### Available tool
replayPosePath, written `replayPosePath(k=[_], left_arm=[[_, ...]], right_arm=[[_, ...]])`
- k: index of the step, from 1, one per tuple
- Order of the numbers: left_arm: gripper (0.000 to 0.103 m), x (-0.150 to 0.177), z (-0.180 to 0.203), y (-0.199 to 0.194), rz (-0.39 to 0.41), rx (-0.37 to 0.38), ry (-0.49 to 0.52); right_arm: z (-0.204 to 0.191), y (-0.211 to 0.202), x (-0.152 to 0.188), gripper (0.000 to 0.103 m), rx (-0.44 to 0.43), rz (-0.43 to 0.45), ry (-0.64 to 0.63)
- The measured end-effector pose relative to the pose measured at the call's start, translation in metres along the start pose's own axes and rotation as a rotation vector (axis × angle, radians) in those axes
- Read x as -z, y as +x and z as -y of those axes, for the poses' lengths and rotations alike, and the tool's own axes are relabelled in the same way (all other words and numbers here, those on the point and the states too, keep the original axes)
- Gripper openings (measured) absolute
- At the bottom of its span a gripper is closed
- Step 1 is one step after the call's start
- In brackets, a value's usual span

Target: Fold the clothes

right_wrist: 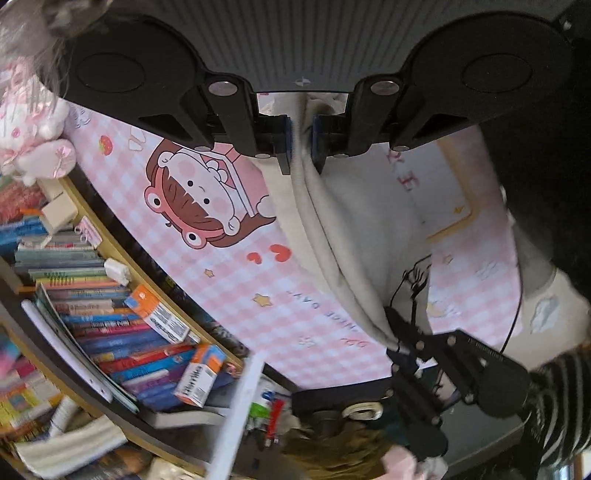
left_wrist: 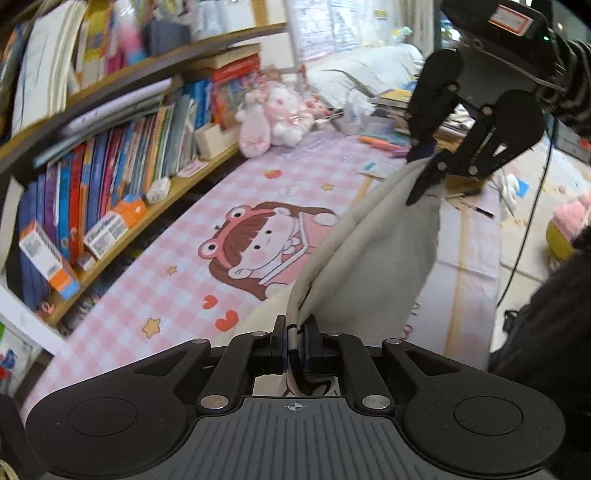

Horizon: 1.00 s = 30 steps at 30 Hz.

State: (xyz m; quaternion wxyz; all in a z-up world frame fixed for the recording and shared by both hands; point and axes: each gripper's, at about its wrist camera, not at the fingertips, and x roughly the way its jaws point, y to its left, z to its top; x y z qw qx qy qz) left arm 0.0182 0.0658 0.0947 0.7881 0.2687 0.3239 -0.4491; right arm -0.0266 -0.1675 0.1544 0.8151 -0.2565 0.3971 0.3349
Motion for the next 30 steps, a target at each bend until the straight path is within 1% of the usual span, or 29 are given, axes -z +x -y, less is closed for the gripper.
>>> replayPosePath(k=[5, 10, 12, 14, 16, 17, 18, 19, 21, 24, 25, 28, 29, 30], left_arm=[[0.011, 0.002, -0.021, 0.029, -0.042, -0.003, -0.019], [0.017, 0.006, -0.040, 0.065, -0.097, -0.018, -0.049], [0.026, 0.009, -0.048, 0.082, -0.130, -0.045, -0.071], [0.030, 0.013, -0.054, 0.096, -0.160, -0.090, -0.091], [0.037, 0.021, -0.065, 0.101, -0.166, -0.123, -0.137], [0.045, 0.026, -0.070, 0.102, -0.166, -0.137, -0.162], [0.050, 0.031, -0.075, 0.103, -0.165, -0.150, -0.188], [0.051, 0.036, -0.081, 0.101, -0.154, -0.153, -0.225], [0.051, 0.049, -0.091, 0.087, -0.093, -0.139, -0.339], [0.050, 0.073, -0.099, 0.061, 0.040, -0.139, -0.538], [0.050, 0.081, -0.100, 0.053, 0.086, -0.139, -0.608], [0.050, 0.111, -0.098, 0.037, 0.239, -0.083, -0.828], [0.049, 0.118, -0.096, 0.037, 0.271, -0.065, -0.881], [0.048, 0.123, -0.094, 0.039, 0.290, -0.050, -0.923]], right_arm=[[0.020, 0.033, -0.005, 0.009, 0.004, -0.022, 0.030], [0.042, 0.072, -0.009, 0.009, 0.000, -0.062, 0.069], [0.051, 0.091, -0.010, 0.009, 0.010, -0.075, 0.100], [0.060, 0.113, -0.008, 0.010, 0.020, -0.095, 0.139], [0.069, 0.133, -0.005, 0.014, 0.037, -0.108, 0.178], [0.072, 0.142, -0.004, 0.016, 0.051, -0.110, 0.195], [0.075, 0.149, -0.001, 0.022, 0.073, -0.104, 0.217], [0.077, 0.153, 0.002, 0.027, 0.095, -0.094, 0.238], [0.085, 0.157, 0.009, 0.031, 0.155, -0.064, 0.311], [0.098, 0.146, 0.024, 0.030, 0.286, -0.006, 0.459], [0.099, 0.138, 0.029, 0.029, 0.309, 0.017, 0.520], [0.101, 0.110, 0.047, 0.030, 0.354, 0.090, 0.716], [0.096, 0.102, 0.052, 0.030, 0.316, 0.113, 0.782], [0.089, 0.096, 0.057, 0.030, 0.259, 0.135, 0.847]])
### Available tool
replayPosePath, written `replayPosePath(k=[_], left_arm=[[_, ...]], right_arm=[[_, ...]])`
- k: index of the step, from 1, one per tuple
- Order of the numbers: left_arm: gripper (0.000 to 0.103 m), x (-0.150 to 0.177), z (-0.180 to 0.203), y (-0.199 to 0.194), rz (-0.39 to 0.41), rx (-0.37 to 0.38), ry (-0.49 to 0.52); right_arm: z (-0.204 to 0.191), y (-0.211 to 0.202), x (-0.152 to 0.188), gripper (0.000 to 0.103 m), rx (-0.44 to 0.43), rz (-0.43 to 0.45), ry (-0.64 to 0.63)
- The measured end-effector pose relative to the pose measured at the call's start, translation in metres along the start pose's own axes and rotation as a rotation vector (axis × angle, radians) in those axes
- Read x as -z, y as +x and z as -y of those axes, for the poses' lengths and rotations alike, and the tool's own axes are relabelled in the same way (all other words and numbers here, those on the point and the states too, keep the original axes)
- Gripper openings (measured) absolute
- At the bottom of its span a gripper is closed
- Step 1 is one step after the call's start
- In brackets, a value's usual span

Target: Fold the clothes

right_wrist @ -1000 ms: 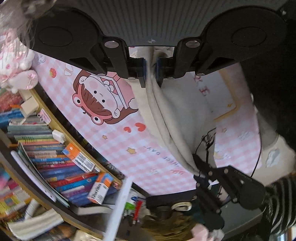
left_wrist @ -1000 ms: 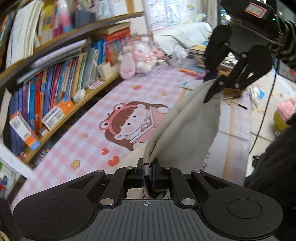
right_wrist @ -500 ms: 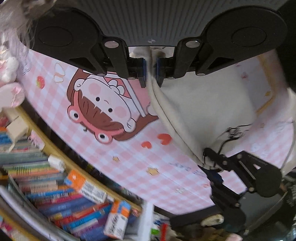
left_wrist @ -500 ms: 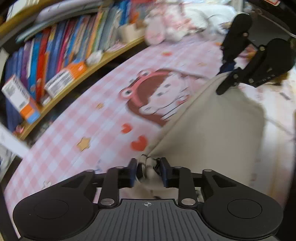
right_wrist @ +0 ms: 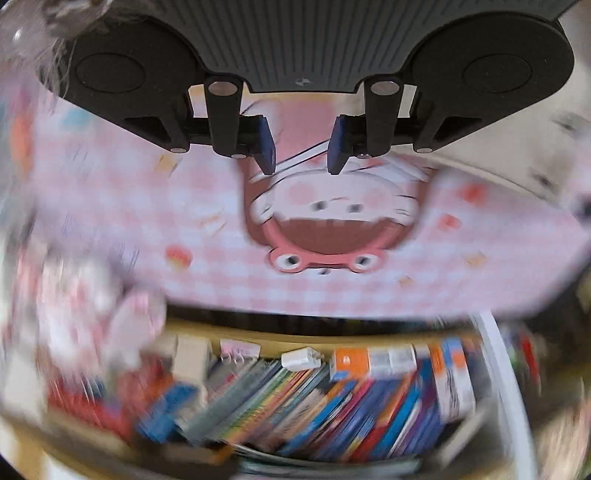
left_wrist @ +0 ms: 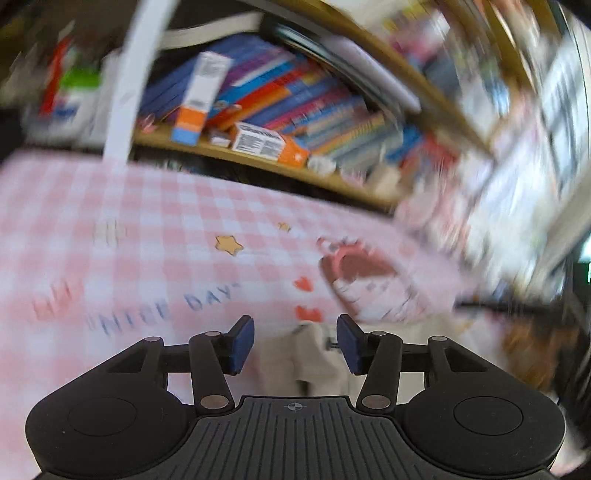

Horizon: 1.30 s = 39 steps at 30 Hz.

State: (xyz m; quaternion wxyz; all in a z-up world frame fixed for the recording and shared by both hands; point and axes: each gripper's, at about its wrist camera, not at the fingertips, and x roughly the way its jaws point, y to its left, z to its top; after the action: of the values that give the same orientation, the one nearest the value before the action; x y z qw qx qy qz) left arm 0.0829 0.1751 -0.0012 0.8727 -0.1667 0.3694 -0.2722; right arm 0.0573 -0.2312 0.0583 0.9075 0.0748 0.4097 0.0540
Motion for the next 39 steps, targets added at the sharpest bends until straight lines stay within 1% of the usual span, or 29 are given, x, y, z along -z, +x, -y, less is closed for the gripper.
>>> replayPosePath(k=[1, 3, 6, 7, 8, 10, 11, 15, 16, 17, 19, 20, 21, 23, 25, 26, 28, 30, 31, 33, 35, 36, 37, 39], left_arm=[[0.046, 0.005, -0.003, 0.001, 0.011, 0.015, -0.044], [0.045, 0.012, -0.005, 0.008, 0.005, 0.025, -0.090], [0.044, 0.016, -0.002, 0.020, -0.012, 0.047, -0.110], [0.044, 0.016, -0.001, 0.023, -0.013, 0.055, -0.110], [0.042, 0.016, 0.000, 0.026, -0.014, 0.064, -0.112], [0.020, 0.017, 0.000, 0.026, -0.004, 0.086, -0.126], [0.003, 0.017, 0.002, 0.020, 0.015, 0.107, -0.145], [0.003, 0.018, 0.008, -0.004, 0.089, 0.192, -0.221], [0.003, 0.018, 0.005, -0.007, 0.096, 0.188, -0.250], [0.003, 0.021, -0.005, -0.002, 0.072, 0.152, -0.299], [0.003, 0.028, -0.031, 0.020, -0.004, 0.068, -0.398], [0.005, 0.032, -0.041, 0.031, -0.029, 0.054, -0.423], [0.008, 0.033, -0.046, 0.039, -0.039, 0.059, -0.438], [0.010, 0.034, -0.047, 0.042, -0.018, 0.070, -0.452], [0.017, 0.032, -0.045, 0.040, 0.000, 0.090, -0.459], [0.025, 0.032, -0.045, 0.038, 0.002, 0.095, -0.459], [0.031, 0.031, -0.045, 0.036, 0.005, 0.104, -0.460], [0.029, 0.031, -0.046, 0.035, 0.007, 0.104, -0.476], [0.026, 0.032, -0.045, 0.033, 0.016, 0.112, -0.480], [0.003, 0.032, -0.038, 0.026, 0.052, 0.136, -0.460], [0.003, 0.030, -0.025, 0.016, 0.111, 0.169, -0.388], [0.003, 0.029, -0.022, 0.015, 0.118, 0.155, -0.369], [0.003, 0.030, -0.024, 0.019, 0.106, 0.117, -0.362], [0.004, 0.031, -0.033, 0.024, 0.084, 0.081, -0.411]], right_arm=[[-0.004, -0.004, 0.007, 0.030, -0.034, -0.016, 0.041], [-0.009, -0.005, 0.023, 0.028, -0.062, -0.057, 0.107], [-0.007, 0.005, 0.041, 0.012, -0.059, -0.097, 0.225], [-0.005, 0.008, 0.045, 0.010, -0.051, -0.099, 0.260], [-0.003, 0.011, 0.048, 0.010, -0.049, -0.098, 0.285], [-0.002, 0.012, 0.051, 0.009, -0.054, -0.093, 0.299], [-0.002, 0.012, 0.052, 0.009, -0.056, -0.091, 0.305], [-0.006, 0.012, 0.054, 0.009, -0.054, -0.083, 0.292], [-0.006, 0.012, 0.055, 0.009, -0.052, -0.080, 0.287], [-0.008, 0.013, 0.055, 0.009, -0.053, -0.077, 0.278], [-0.012, 0.016, 0.056, 0.009, -0.051, -0.075, 0.254], [-0.015, 0.017, 0.056, 0.009, -0.048, -0.073, 0.235], [-0.017, 0.018, 0.056, 0.009, -0.041, -0.074, 0.216], [-0.020, 0.018, 0.055, 0.010, -0.032, -0.075, 0.193], [-0.019, 0.018, 0.054, 0.010, -0.030, -0.077, 0.192], [-0.019, 0.017, 0.055, 0.010, -0.029, -0.076, 0.197], [-0.018, 0.013, 0.056, 0.012, -0.026, -0.067, 0.214], [-0.018, 0.006, 0.058, 0.016, -0.035, -0.058, 0.237], [-0.017, 0.003, 0.060, 0.016, -0.041, -0.055, 0.247], [-0.017, -0.001, 0.064, 0.016, -0.048, -0.055, 0.258], [-0.017, 0.000, 0.068, 0.016, -0.046, -0.060, 0.260], [-0.017, 0.002, 0.069, 0.015, -0.044, -0.063, 0.259], [-0.017, 0.004, 0.070, 0.015, -0.042, -0.065, 0.260], [-0.018, 0.006, 0.069, 0.015, -0.041, -0.062, 0.262]])
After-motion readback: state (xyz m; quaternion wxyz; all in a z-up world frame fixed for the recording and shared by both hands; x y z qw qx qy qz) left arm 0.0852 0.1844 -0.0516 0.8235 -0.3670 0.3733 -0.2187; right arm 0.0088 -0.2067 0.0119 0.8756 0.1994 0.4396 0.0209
